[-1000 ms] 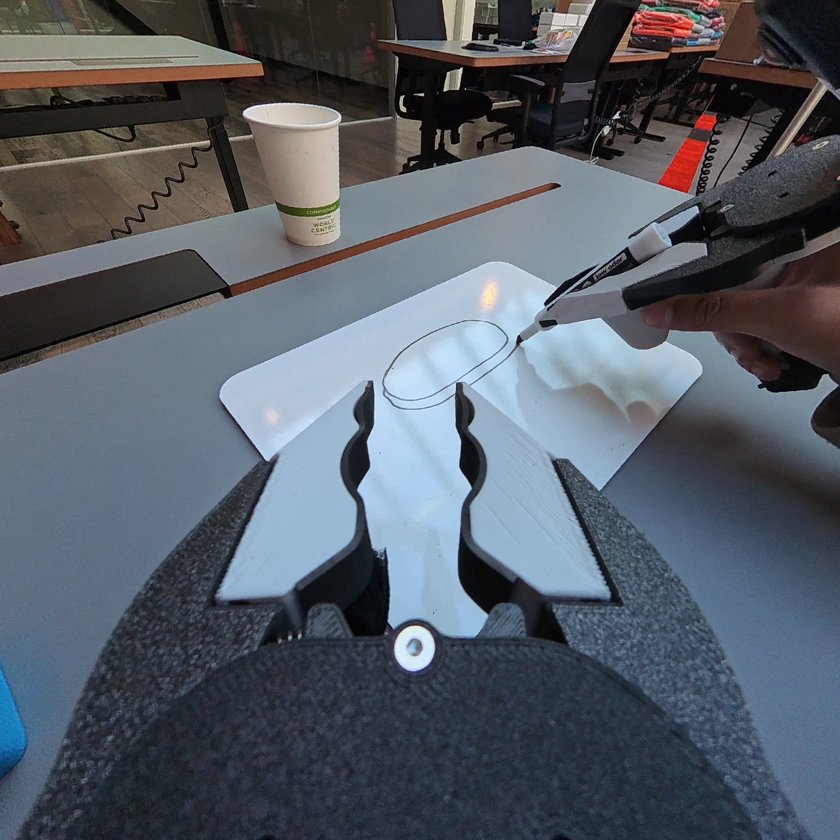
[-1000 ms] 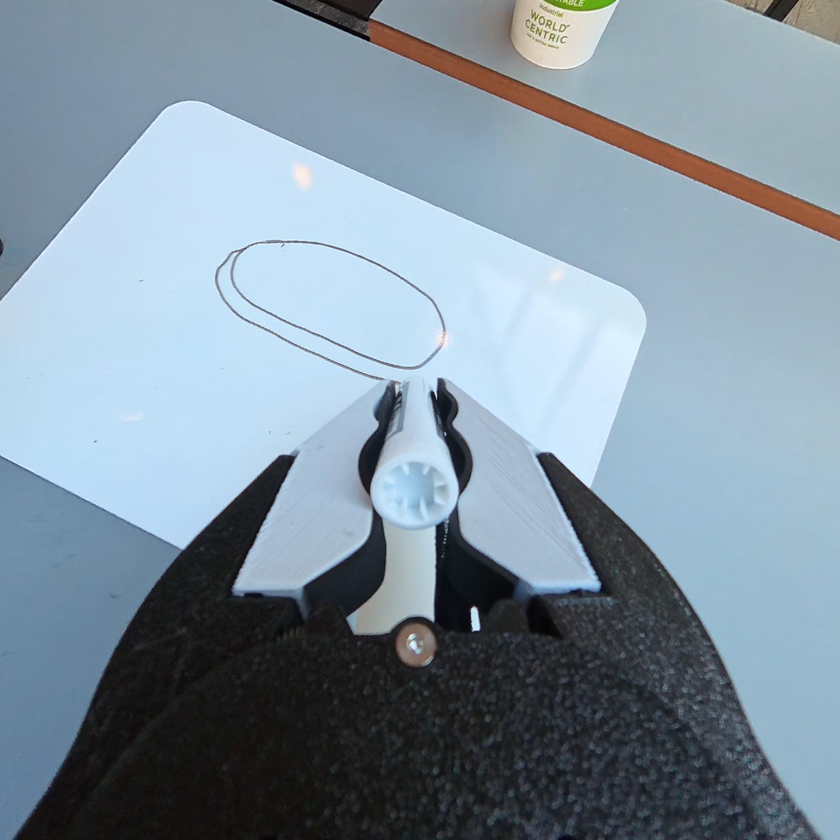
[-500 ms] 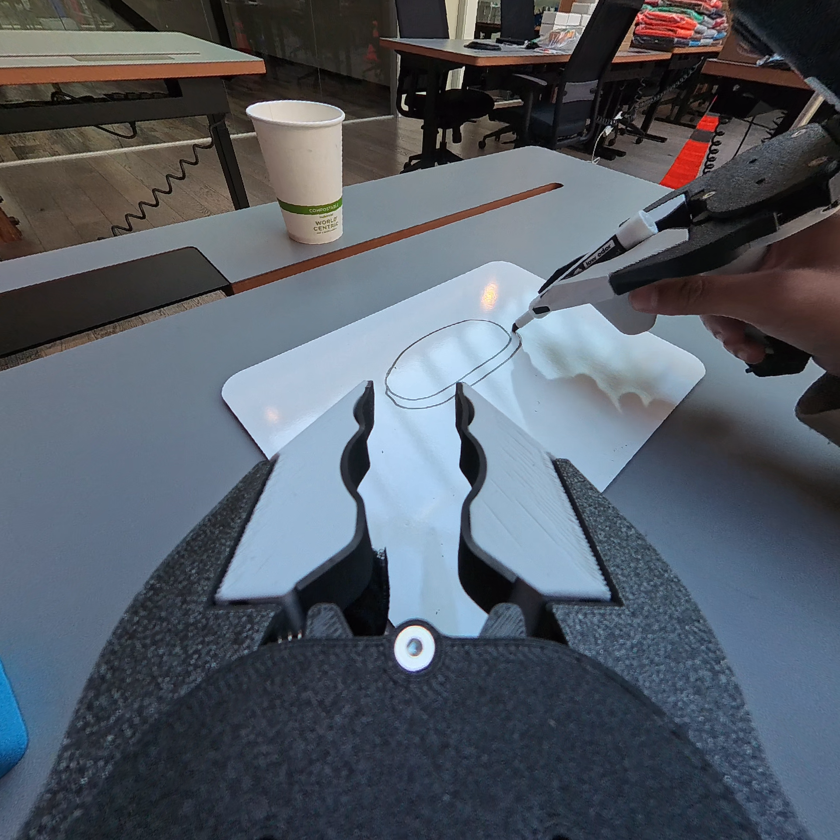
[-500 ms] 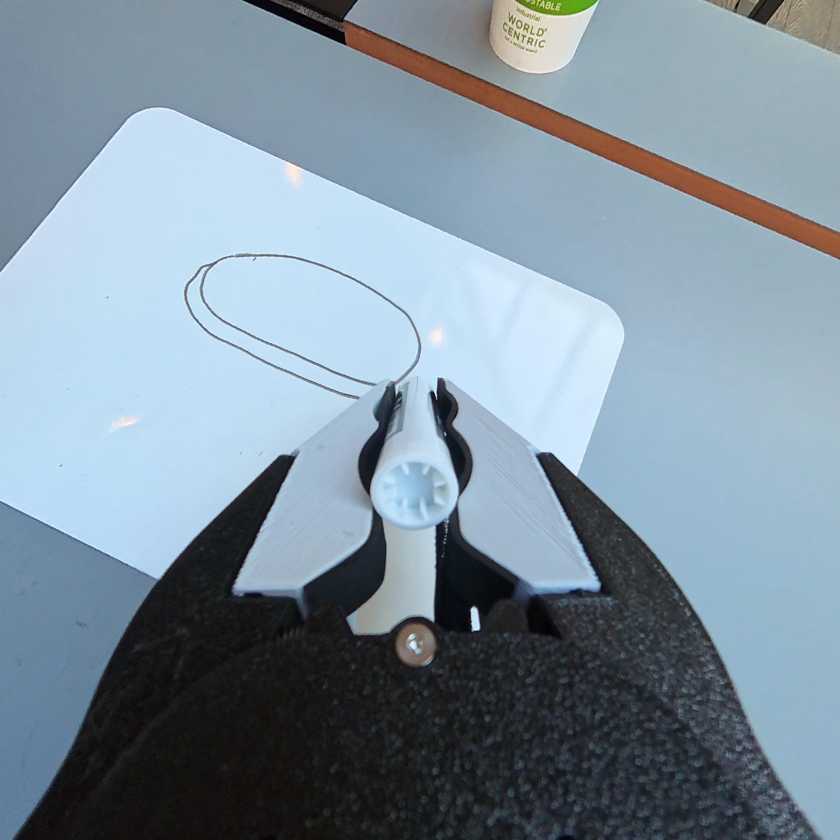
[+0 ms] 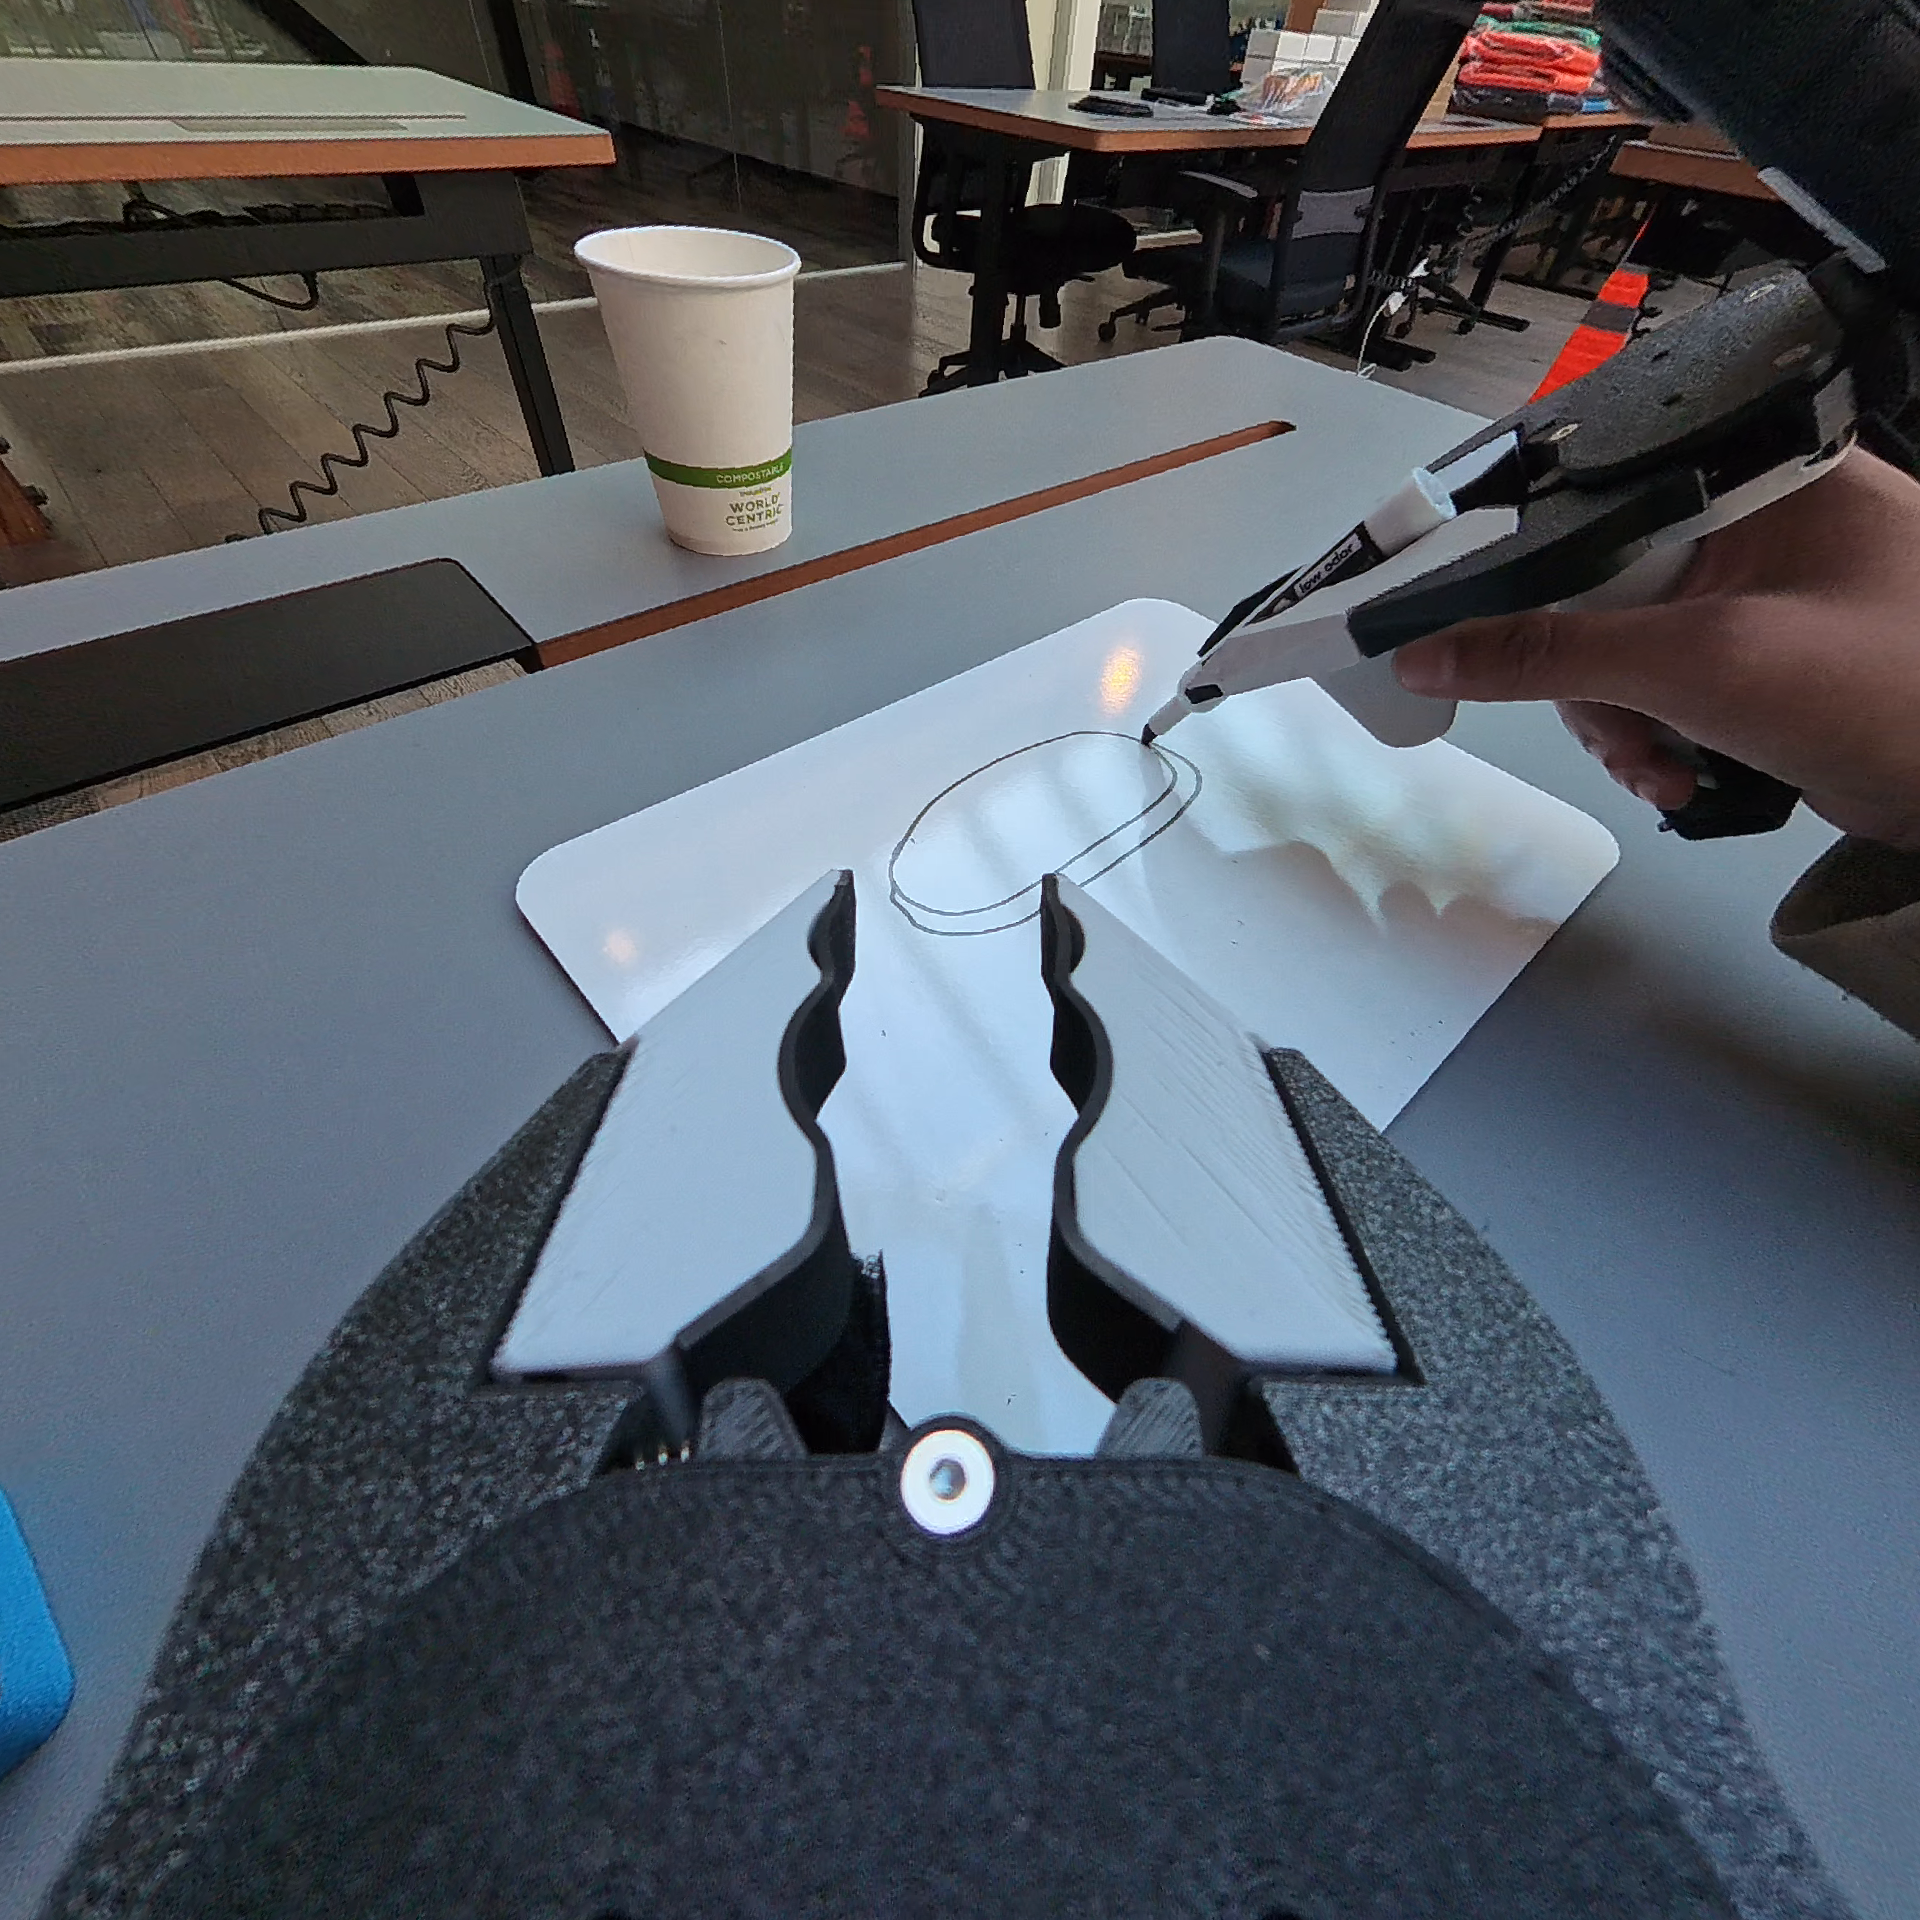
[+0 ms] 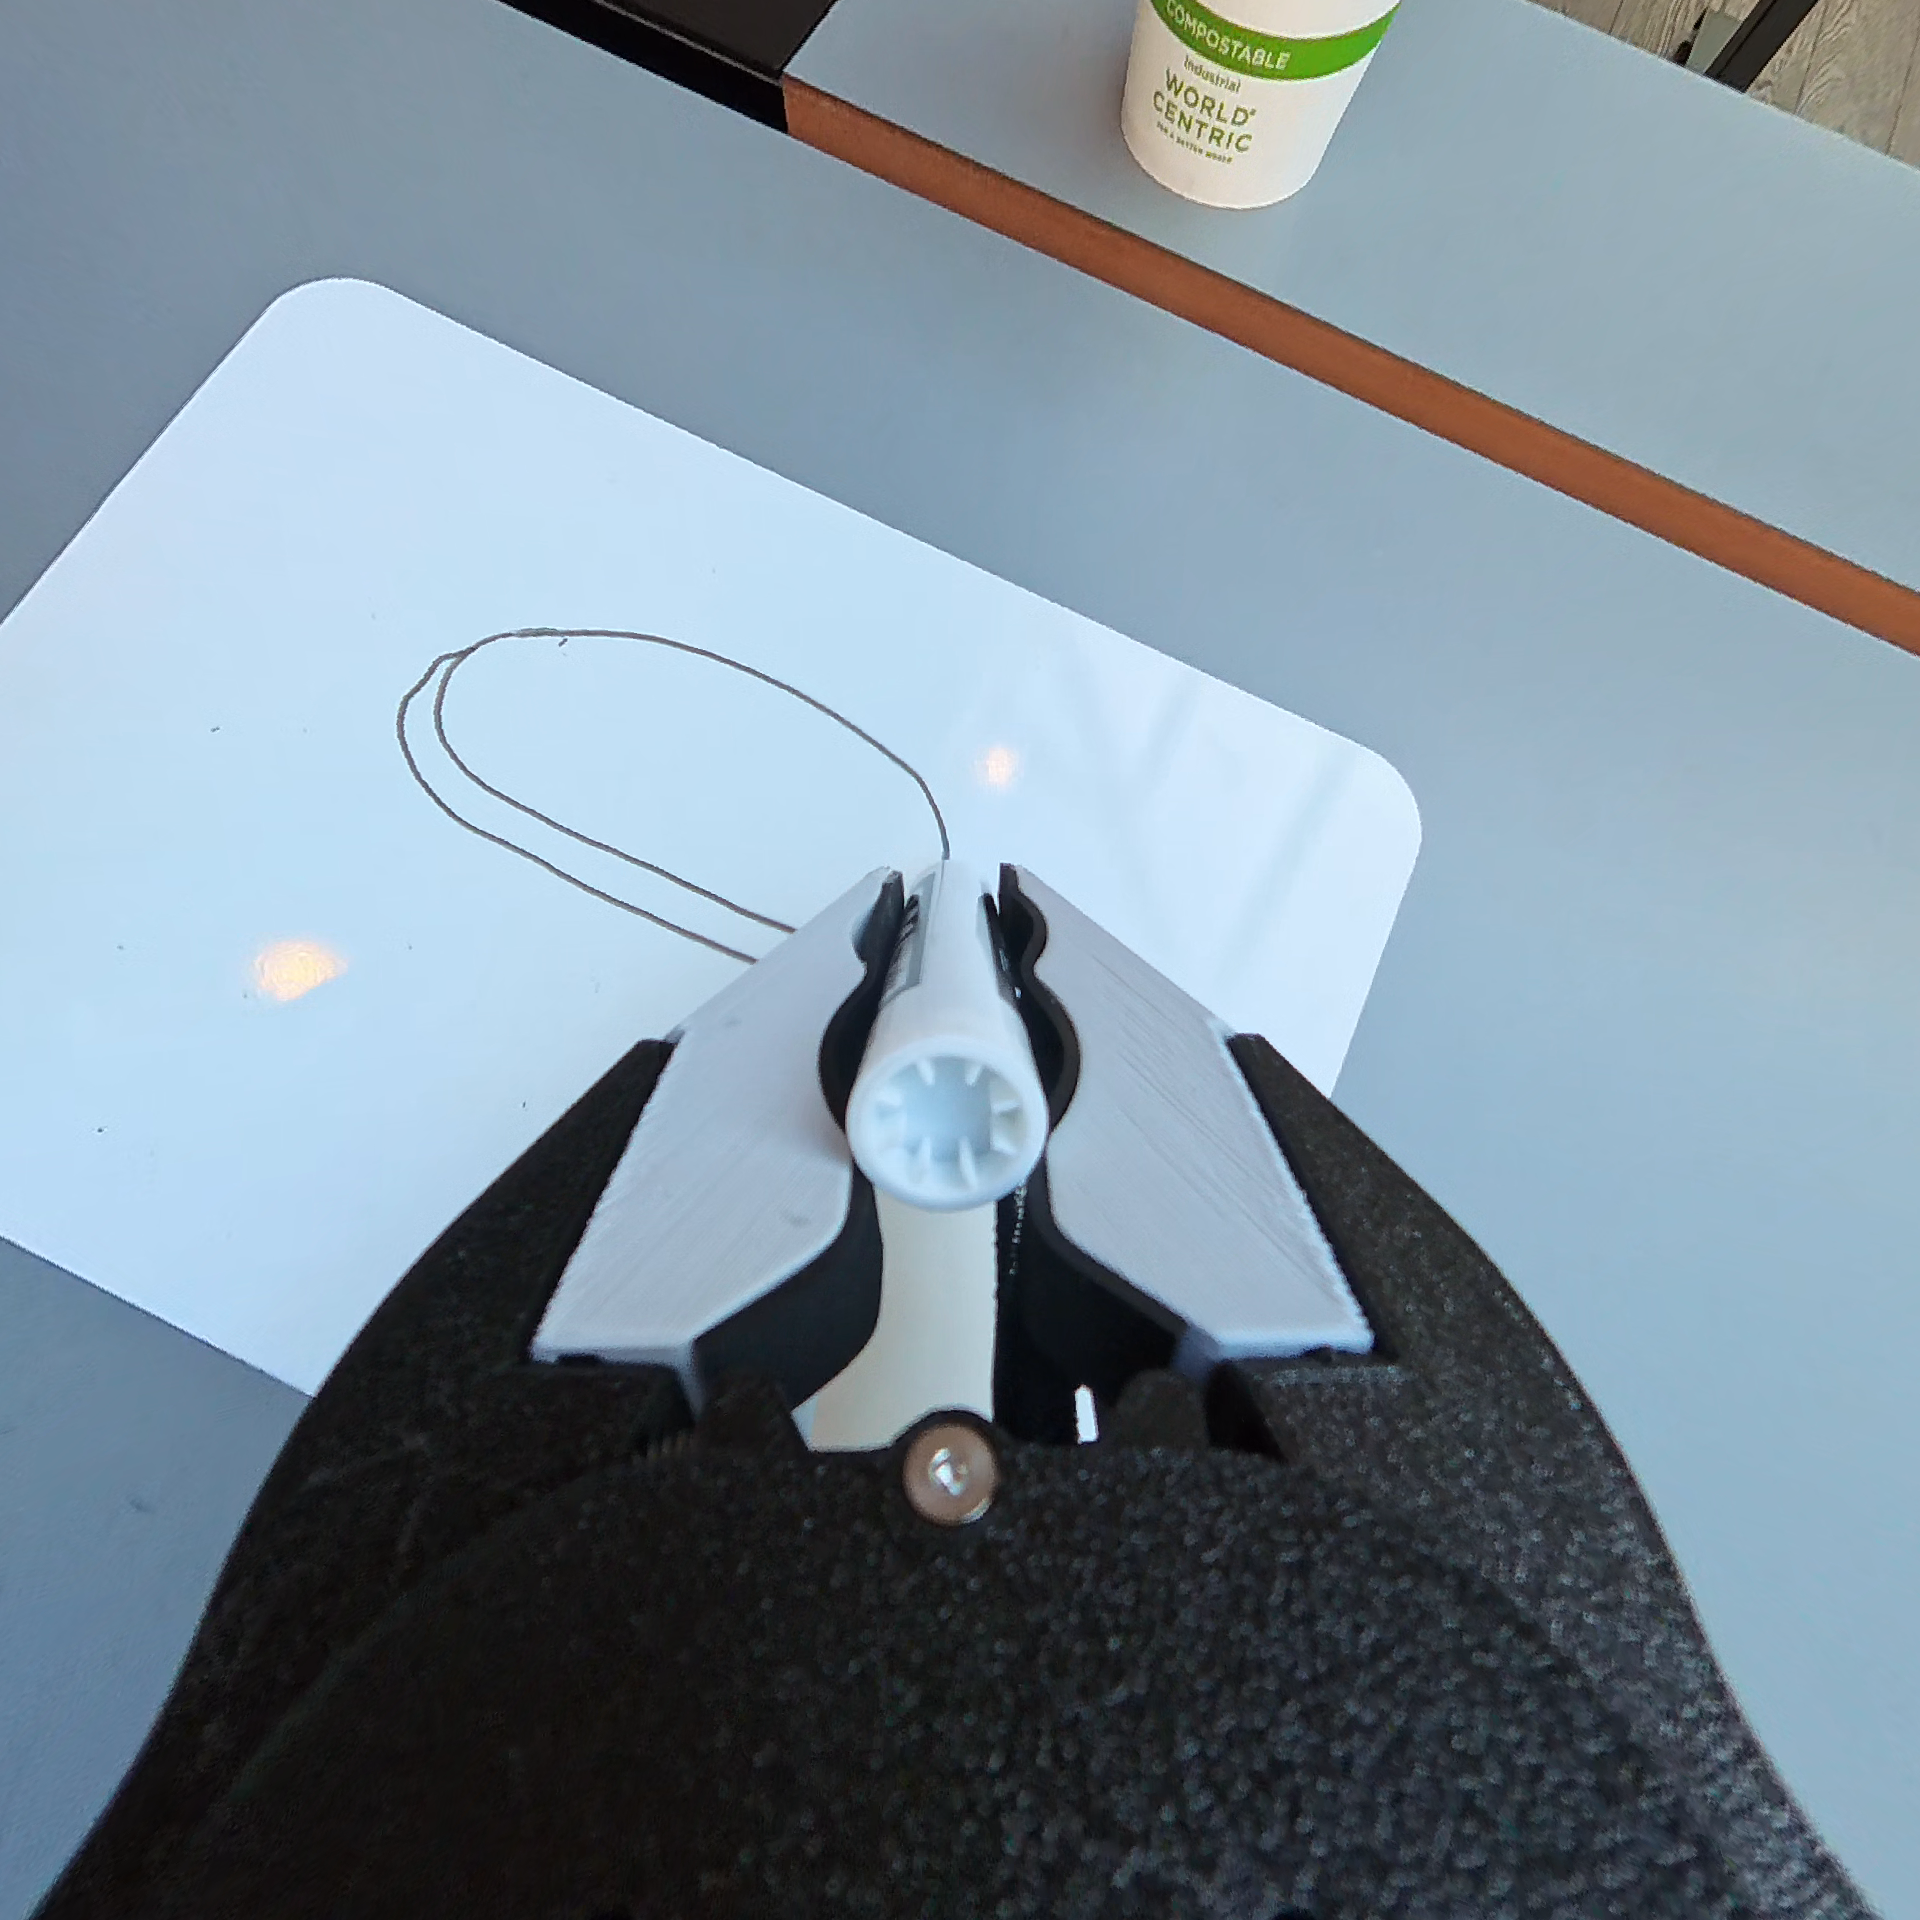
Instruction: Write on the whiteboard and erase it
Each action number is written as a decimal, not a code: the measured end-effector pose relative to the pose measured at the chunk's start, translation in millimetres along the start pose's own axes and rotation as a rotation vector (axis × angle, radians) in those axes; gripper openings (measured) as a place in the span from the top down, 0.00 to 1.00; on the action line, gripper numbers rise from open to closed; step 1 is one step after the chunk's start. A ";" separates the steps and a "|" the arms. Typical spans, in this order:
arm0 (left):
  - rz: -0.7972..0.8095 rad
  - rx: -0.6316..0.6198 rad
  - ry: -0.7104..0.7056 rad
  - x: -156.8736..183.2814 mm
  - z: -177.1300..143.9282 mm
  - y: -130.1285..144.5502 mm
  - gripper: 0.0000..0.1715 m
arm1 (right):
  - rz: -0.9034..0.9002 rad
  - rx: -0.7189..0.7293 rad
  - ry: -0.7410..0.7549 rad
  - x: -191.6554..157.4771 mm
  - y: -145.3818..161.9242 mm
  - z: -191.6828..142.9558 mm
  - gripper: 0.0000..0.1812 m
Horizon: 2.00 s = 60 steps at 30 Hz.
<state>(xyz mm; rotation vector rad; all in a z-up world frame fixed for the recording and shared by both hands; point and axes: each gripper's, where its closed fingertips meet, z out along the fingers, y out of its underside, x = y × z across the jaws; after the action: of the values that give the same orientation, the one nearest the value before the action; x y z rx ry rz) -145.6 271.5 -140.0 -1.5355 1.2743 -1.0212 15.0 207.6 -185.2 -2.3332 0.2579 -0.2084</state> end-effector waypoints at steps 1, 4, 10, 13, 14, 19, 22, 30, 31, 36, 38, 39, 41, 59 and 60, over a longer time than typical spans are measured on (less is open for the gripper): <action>-0.001 0.000 0.000 0.1 0.0 0.1 0.79 | -0.002 -0.001 -0.001 -0.3 -0.9 0.8 0.90; -0.002 -0.001 0.001 0.3 -0.1 0.2 0.79 | -0.007 -0.001 -0.004 -1.0 -3.2 3.2 0.90; -0.004 -0.001 0.001 0.9 -0.5 0.2 0.79 | -0.019 0.040 -0.023 -8.5 -15.2 -3.0 0.90; -0.007 0.001 0.001 1.0 -0.8 -0.2 0.79 | -0.096 0.106 -0.188 -53.5 -31.4 -8.4 0.90; -0.009 0.000 0.001 1.0 -0.7 0.2 0.79 | -0.131 0.103 -0.234 -70.1 -32.3 -5.5 0.90; -0.005 0.005 -0.002 1.0 -2.2 -1.4 0.79 | -0.200 0.090 -0.367 -117.2 -37.9 12.3 0.90; -0.007 0.006 -0.004 0.0 -2.9 -2.1 0.79 | -0.212 0.076 -0.392 -120.6 -39.5 14.4 0.90; -0.008 0.000 -0.002 1.3 -2.3 0.2 0.79 | -0.227 0.036 -0.395 -121.3 -31.7 16.8 0.90; -0.007 0.000 -0.003 1.0 -2.3 0.1 0.79 | -0.230 0.036 -0.388 -120.7 -31.5 17.6 0.90; -0.009 0.002 -0.007 -0.1 -2.7 -0.1 0.79 | -0.236 0.028 -0.378 -120.2 -30.9 20.8 0.90; -0.008 0.003 -0.008 -0.2 -3.0 -0.5 0.79 | -0.236 0.027 -0.376 -120.5 -31.8 21.8 0.90; -0.008 0.004 -0.008 -0.1 -3.1 -0.6 0.79 | -0.236 0.027 -0.373 -120.6 -32.4 22.6 0.90; -0.007 0.003 -0.008 0.2 -3.1 -0.4 0.79 | -0.234 0.028 -0.371 -120.9 -33.8 24.0 0.90; -0.008 0.006 -0.013 -1.5 -3.3 -1.4 0.79 | -0.180 0.040 -0.354 -108.2 -43.1 35.6 0.90; -0.009 0.006 -0.013 -1.6 -3.2 -1.3 0.79 | -0.180 0.040 -0.352 -107.1 -43.4 36.0 0.90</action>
<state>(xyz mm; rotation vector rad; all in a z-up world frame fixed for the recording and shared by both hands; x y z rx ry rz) -148.5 272.8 -137.9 -1.5421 1.2555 -1.0180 -74.9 288.5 -186.8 -2.3043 -0.1298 0.1103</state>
